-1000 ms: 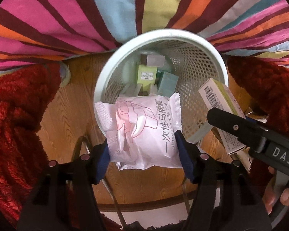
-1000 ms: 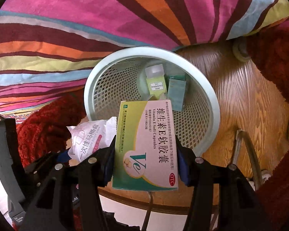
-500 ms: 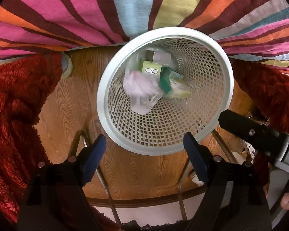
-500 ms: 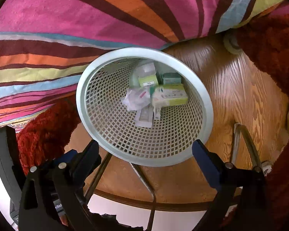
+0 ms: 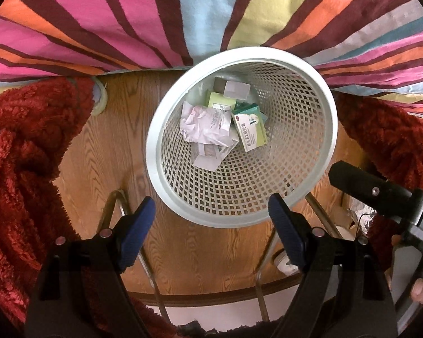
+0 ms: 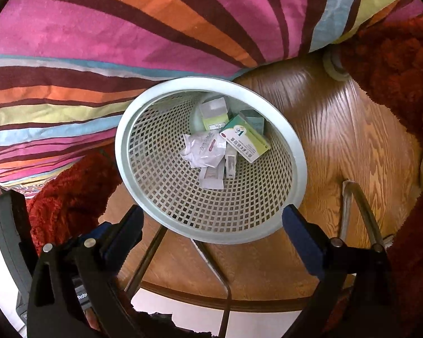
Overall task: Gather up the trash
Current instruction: 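Raise both tools from the wastebasket back toward the bed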
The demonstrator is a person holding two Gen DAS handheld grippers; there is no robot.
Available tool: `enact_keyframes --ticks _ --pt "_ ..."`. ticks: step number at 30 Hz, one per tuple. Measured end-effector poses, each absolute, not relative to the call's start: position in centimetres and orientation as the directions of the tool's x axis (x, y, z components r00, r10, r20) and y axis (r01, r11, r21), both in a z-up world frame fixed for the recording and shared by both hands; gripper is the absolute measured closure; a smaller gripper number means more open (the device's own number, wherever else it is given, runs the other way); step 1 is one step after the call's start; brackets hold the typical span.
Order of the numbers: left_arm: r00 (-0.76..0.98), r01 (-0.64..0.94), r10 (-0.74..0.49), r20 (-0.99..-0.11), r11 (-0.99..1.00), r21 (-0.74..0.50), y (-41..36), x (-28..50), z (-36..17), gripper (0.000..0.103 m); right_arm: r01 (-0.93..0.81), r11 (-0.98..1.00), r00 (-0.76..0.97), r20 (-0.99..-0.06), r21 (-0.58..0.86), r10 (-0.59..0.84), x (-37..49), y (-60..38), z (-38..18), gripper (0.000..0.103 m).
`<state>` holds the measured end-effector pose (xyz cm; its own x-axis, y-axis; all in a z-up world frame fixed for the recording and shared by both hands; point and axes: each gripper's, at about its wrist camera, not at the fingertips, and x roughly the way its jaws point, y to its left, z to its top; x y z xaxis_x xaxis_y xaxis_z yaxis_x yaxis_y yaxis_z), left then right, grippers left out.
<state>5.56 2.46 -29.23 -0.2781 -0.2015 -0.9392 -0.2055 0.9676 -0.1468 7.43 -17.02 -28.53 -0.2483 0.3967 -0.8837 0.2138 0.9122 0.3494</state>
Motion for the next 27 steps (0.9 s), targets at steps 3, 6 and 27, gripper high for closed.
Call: enact_keyframes --ticks 3,6,27 --pt "-0.259 -0.206 -0.199 -0.945 0.967 -0.147 2.5 5.4 -28.6 0.023 0.208 0.911 -0.233 -0.886 0.357 0.400 7.3 -17.0 -27.9 0.009" --pt "-0.229 -0.205 -0.197 -0.953 0.967 -0.151 2.7 5.3 -27.8 0.023 0.188 0.912 -0.207 -0.893 0.365 0.400 7.2 -16.9 -26.9 0.009" --pt "0.488 -0.074 -0.001 -0.873 0.996 -0.043 3.3 6.5 -11.2 0.023 -0.149 0.919 0.547 -0.743 0.366 0.385 11.1 -20.7 -6.2 0.008"
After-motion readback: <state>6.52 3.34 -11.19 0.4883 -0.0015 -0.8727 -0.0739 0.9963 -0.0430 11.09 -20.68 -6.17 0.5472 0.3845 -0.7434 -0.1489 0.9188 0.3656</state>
